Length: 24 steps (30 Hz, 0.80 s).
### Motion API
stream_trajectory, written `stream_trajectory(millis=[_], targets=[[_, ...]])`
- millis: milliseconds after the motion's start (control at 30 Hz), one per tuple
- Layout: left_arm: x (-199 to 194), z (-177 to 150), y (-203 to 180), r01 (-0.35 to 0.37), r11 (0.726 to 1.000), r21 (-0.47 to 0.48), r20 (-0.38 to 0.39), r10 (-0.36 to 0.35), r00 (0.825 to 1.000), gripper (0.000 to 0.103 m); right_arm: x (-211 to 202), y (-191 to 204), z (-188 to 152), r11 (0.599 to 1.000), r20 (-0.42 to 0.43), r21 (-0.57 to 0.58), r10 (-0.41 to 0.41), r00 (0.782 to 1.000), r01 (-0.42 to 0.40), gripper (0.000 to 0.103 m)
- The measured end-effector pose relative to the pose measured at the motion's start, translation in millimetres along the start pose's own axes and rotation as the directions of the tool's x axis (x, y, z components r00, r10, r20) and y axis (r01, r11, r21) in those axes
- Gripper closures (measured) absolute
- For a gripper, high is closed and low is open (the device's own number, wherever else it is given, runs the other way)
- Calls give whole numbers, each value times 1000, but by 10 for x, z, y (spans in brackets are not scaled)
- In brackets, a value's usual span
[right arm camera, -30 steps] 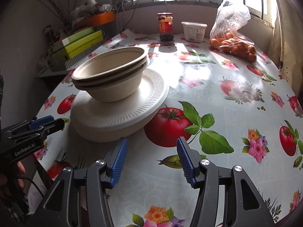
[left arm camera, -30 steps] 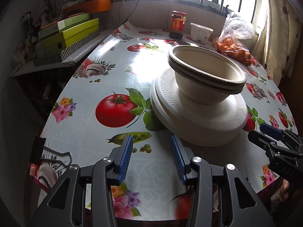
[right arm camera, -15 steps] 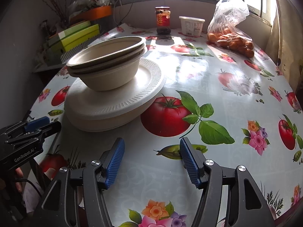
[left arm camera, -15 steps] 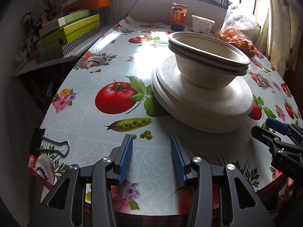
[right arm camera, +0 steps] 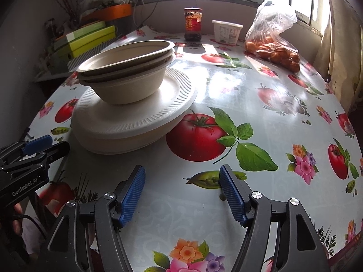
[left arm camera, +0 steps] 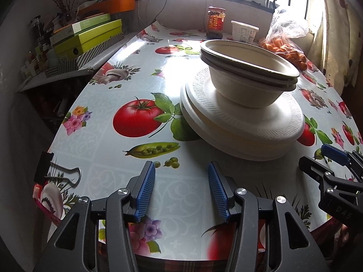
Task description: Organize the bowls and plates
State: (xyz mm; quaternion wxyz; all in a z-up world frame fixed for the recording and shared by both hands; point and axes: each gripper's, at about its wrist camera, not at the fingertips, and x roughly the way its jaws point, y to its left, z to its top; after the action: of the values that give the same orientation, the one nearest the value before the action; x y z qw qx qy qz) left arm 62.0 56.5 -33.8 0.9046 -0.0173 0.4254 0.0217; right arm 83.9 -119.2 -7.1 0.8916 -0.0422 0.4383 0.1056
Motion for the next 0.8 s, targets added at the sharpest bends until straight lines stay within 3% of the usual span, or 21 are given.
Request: stream_trajectory(millis=[333, 800], targets=[[7, -11, -19, 2, 1000, -5, 11, -1, 1000, 48, 10, 27, -22, 1000, 15, 0, -8, 1000, 8, 26], [14, 0, -46, 1, 1000, -4, 17, -1, 1000, 44, 10, 26, -22, 1000, 16, 0, -8, 1000, 8, 24]])
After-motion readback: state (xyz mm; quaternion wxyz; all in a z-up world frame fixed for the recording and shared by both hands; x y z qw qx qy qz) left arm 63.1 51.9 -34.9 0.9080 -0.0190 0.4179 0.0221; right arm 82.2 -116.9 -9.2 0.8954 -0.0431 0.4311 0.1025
